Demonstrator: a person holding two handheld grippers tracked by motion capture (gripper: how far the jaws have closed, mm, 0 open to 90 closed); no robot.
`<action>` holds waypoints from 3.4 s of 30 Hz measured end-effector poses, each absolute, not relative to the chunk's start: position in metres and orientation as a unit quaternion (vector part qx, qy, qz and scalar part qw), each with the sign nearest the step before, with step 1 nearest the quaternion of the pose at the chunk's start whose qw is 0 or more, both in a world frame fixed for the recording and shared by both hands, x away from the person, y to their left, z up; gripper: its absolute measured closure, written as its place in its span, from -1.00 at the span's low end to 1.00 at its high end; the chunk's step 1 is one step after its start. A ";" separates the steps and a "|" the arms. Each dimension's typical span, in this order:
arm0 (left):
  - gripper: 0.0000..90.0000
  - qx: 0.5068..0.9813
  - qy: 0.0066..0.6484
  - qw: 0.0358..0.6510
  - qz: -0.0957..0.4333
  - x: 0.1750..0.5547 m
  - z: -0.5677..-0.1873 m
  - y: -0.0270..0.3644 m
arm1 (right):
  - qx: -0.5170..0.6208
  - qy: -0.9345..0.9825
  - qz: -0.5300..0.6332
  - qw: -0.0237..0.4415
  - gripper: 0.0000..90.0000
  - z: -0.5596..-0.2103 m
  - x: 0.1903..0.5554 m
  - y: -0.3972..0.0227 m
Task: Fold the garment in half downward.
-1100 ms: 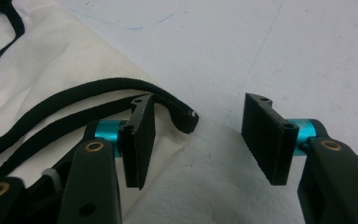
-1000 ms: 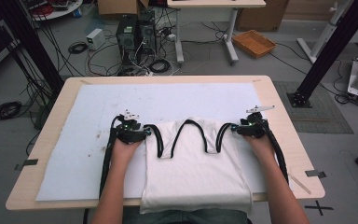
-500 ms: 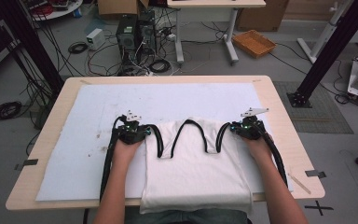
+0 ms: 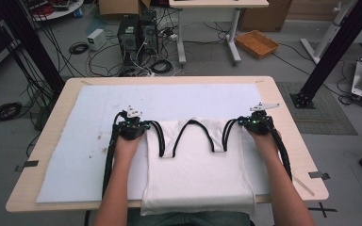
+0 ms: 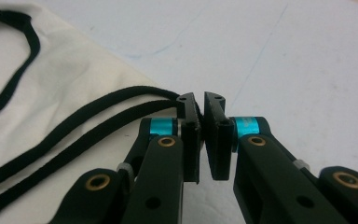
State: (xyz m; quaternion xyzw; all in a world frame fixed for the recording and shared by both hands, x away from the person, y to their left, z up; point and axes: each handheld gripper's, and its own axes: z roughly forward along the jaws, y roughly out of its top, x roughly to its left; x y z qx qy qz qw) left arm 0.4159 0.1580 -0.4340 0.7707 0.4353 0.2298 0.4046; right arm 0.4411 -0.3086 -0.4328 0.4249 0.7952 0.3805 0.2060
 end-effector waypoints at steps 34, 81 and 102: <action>0.90 0.742 0.436 0.459 0.222 0.461 -0.409 0.152 | 0.451 0.761 0.427 0.189 0.92 -0.394 0.486 -0.335; 0.88 0.764 0.339 0.506 0.214 0.342 -0.388 0.175 | 0.312 0.784 0.505 0.183 0.91 -0.381 0.357 -0.351; 0.01 0.770 0.331 0.538 0.085 0.293 -0.429 0.199 | 0.290 0.767 0.548 0.167 0.43 -0.424 0.268 -0.372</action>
